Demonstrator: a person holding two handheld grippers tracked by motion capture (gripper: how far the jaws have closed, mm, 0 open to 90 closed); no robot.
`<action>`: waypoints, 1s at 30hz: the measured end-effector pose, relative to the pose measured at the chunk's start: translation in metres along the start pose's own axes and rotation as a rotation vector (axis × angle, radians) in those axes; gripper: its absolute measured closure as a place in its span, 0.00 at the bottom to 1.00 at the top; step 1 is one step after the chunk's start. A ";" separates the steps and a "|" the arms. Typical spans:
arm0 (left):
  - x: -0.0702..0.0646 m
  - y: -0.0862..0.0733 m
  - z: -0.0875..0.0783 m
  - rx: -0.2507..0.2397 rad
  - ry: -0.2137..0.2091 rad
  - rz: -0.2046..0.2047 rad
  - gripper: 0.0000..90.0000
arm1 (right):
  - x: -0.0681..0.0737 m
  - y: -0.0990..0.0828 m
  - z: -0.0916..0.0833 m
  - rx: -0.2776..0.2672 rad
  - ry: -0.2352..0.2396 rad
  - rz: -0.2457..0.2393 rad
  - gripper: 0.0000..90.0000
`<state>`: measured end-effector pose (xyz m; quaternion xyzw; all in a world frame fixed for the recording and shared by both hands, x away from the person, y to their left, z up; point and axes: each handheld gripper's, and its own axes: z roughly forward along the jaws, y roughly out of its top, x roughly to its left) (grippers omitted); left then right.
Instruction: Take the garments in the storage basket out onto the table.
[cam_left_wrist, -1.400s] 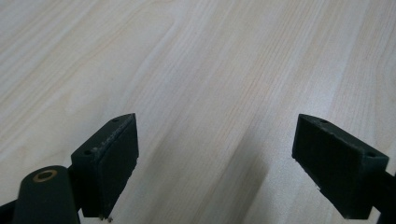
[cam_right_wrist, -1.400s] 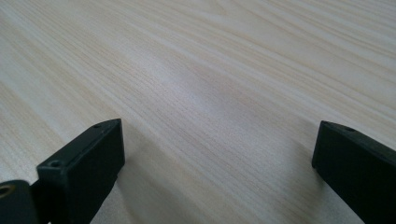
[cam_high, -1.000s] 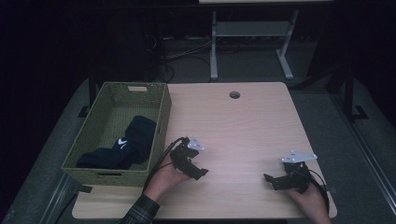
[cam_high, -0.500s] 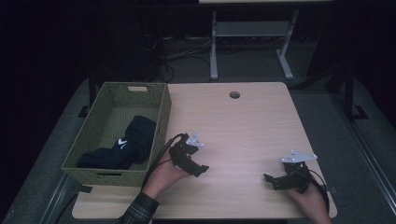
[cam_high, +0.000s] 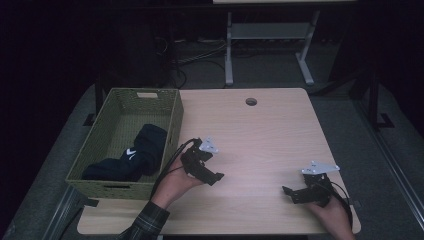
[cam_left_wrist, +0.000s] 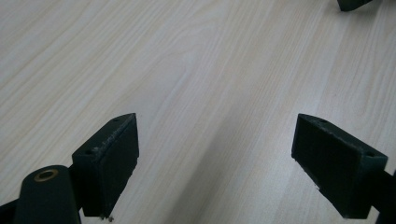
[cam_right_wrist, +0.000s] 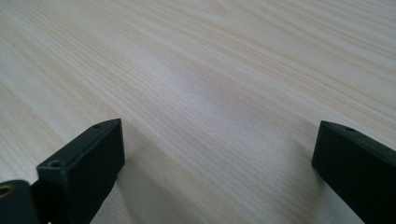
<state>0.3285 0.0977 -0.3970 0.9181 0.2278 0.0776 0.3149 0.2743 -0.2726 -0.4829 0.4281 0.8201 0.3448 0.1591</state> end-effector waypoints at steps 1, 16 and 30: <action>0.000 0.000 0.000 0.000 0.000 0.000 0.16 | 0.000 0.000 0.000 0.000 0.000 0.000 0.02; 0.006 0.011 -0.018 -0.012 0.001 0.009 0.16 | 0.000 0.000 0.000 0.000 0.000 -0.001 0.02; 0.013 0.009 -0.027 -0.042 -0.034 0.031 0.16 | 0.000 0.000 0.000 0.000 0.000 -0.001 0.02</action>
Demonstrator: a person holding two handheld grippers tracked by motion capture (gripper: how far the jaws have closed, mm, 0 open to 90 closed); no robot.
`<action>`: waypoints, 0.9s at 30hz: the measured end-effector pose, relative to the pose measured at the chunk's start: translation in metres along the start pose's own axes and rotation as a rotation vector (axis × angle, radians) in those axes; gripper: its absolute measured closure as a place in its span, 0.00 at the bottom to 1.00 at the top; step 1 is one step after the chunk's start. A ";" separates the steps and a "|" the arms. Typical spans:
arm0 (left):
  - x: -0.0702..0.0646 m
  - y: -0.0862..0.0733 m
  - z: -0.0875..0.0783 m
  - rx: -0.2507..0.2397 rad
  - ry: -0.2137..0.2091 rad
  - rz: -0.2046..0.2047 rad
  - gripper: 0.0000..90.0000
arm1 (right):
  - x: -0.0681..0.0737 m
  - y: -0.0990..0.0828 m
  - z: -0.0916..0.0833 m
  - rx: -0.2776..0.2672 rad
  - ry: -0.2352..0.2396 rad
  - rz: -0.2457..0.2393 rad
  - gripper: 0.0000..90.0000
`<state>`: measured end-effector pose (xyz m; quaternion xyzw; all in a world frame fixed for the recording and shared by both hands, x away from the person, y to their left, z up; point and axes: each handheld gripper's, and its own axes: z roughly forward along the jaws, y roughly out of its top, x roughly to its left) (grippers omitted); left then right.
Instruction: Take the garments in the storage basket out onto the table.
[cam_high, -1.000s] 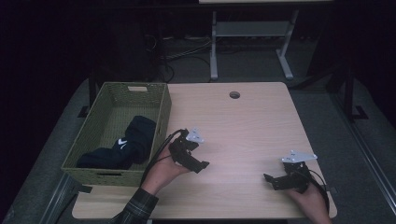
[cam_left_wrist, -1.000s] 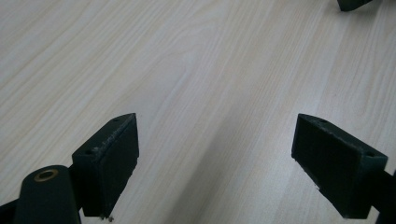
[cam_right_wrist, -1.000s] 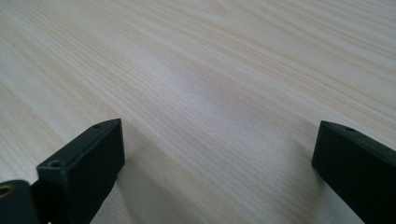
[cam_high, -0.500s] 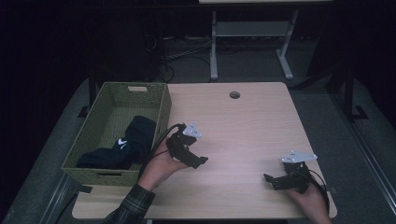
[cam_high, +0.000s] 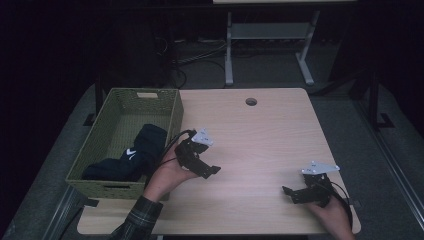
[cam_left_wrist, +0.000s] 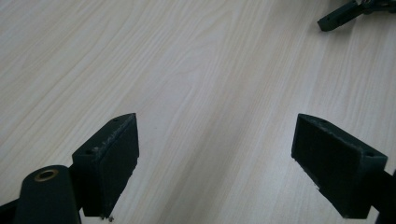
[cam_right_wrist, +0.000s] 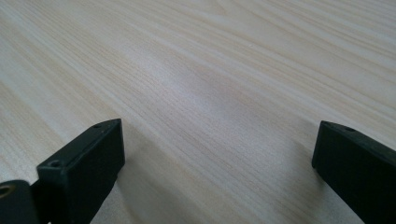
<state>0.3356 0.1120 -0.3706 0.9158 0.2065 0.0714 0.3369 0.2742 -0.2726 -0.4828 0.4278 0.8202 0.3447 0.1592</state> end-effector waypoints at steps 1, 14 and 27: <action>0.000 -0.001 0.000 -0.009 0.000 -0.006 0.16 | 0.000 0.000 0.000 0.000 0.000 0.000 0.02; 0.009 0.000 -0.015 -0.026 0.008 -0.027 0.17 | 0.000 0.000 0.000 -0.003 -0.002 -0.004 0.02; 0.019 -0.006 -0.040 -0.056 0.038 -0.066 0.17 | 0.000 0.000 0.000 -0.002 -0.001 -0.004 0.02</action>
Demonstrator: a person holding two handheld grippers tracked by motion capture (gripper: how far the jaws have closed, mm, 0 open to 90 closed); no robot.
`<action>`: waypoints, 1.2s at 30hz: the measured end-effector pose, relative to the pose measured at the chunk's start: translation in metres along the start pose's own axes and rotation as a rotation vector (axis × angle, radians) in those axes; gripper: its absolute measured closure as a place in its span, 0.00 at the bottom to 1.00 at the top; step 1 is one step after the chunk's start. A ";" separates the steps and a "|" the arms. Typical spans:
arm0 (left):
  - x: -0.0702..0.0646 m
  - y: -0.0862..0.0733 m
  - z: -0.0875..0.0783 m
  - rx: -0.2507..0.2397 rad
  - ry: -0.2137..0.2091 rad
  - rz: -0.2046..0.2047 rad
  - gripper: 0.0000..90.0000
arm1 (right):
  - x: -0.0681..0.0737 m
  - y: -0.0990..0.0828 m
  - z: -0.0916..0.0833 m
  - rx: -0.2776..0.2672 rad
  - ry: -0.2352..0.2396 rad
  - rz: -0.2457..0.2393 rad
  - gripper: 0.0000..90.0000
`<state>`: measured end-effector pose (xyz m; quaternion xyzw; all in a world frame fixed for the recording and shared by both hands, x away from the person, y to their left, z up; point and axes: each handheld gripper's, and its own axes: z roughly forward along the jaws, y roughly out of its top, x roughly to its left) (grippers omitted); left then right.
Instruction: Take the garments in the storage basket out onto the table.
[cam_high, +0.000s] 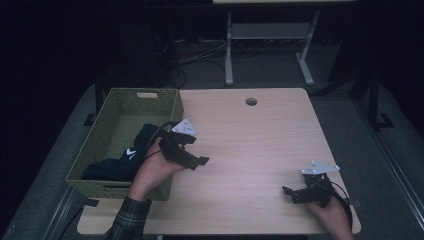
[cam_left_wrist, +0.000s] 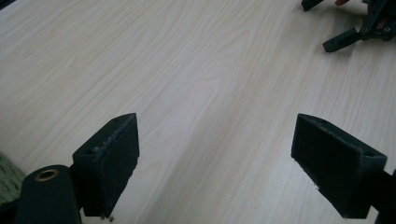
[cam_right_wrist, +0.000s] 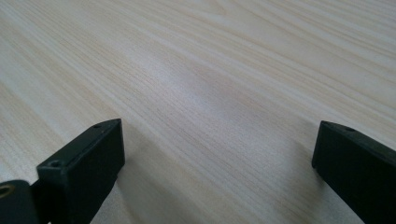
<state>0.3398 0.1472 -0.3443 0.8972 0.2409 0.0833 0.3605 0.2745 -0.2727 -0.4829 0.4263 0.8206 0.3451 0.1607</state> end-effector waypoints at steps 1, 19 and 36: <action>0.001 0.000 -0.002 0.000 0.002 -0.002 0.17 | 0.000 0.000 0.000 0.000 0.000 0.000 0.02; 0.011 -0.008 -0.026 -0.004 0.050 -0.035 0.17 | 0.000 0.000 0.000 -0.001 -0.001 0.001 0.02; 0.024 -0.022 -0.050 -0.015 0.086 -0.082 0.16 | 0.000 0.000 0.000 -0.001 -0.001 0.001 0.02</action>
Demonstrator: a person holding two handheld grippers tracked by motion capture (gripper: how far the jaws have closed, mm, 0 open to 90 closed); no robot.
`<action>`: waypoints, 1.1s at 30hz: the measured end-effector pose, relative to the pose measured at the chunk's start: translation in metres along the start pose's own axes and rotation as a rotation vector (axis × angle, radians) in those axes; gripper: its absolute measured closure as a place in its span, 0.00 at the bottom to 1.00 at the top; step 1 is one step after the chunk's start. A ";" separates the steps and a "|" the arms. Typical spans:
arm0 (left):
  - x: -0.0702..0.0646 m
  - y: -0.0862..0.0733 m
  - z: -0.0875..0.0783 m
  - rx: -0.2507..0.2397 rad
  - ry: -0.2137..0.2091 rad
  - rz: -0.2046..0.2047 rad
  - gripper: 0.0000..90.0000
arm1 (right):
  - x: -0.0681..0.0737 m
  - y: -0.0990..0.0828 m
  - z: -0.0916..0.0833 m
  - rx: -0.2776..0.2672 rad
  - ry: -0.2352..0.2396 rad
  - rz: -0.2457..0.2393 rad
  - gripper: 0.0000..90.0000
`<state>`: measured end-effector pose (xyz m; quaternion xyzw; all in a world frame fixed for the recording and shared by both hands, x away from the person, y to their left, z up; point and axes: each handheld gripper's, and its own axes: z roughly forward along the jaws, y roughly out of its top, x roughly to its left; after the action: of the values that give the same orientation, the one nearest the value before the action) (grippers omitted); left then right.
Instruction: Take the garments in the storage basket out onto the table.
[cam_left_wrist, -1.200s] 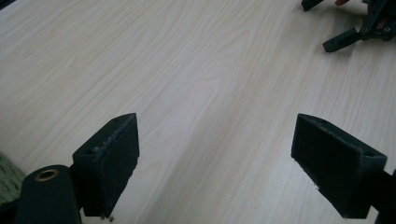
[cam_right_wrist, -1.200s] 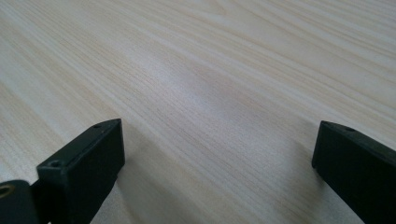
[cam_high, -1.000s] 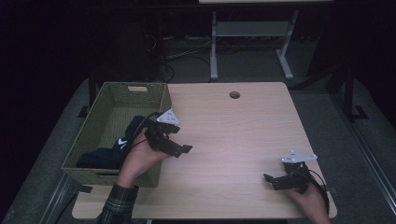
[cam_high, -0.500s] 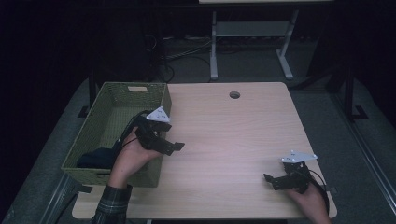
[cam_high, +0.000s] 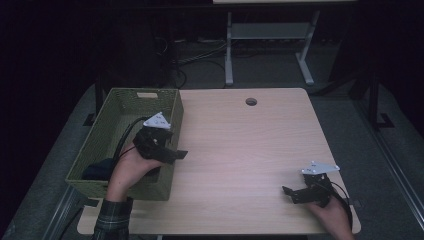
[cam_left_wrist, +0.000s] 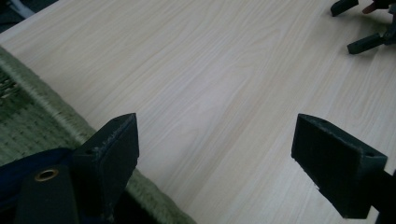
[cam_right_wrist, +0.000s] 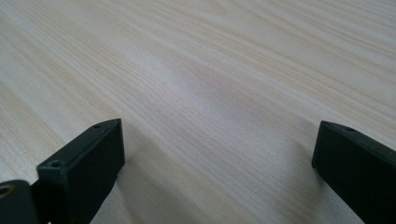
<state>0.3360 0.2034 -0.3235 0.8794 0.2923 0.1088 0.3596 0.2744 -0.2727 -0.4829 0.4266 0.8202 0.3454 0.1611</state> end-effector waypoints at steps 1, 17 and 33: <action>0.001 -0.001 -0.002 0.000 0.005 -0.006 0.17 | 0.000 0.000 0.000 0.000 0.000 0.000 0.02; 0.021 -0.020 -0.029 0.001 0.103 -0.067 0.17 | 0.000 0.000 0.000 0.000 0.001 0.000 0.02; 0.038 -0.042 -0.048 0.054 0.215 -0.132 0.17 | 0.000 0.000 0.000 0.001 0.002 0.001 0.02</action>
<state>0.3287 0.2776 -0.3190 0.8509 0.3892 0.1706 0.3087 0.2744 -0.2727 -0.4828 0.4269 0.8203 0.3454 0.1596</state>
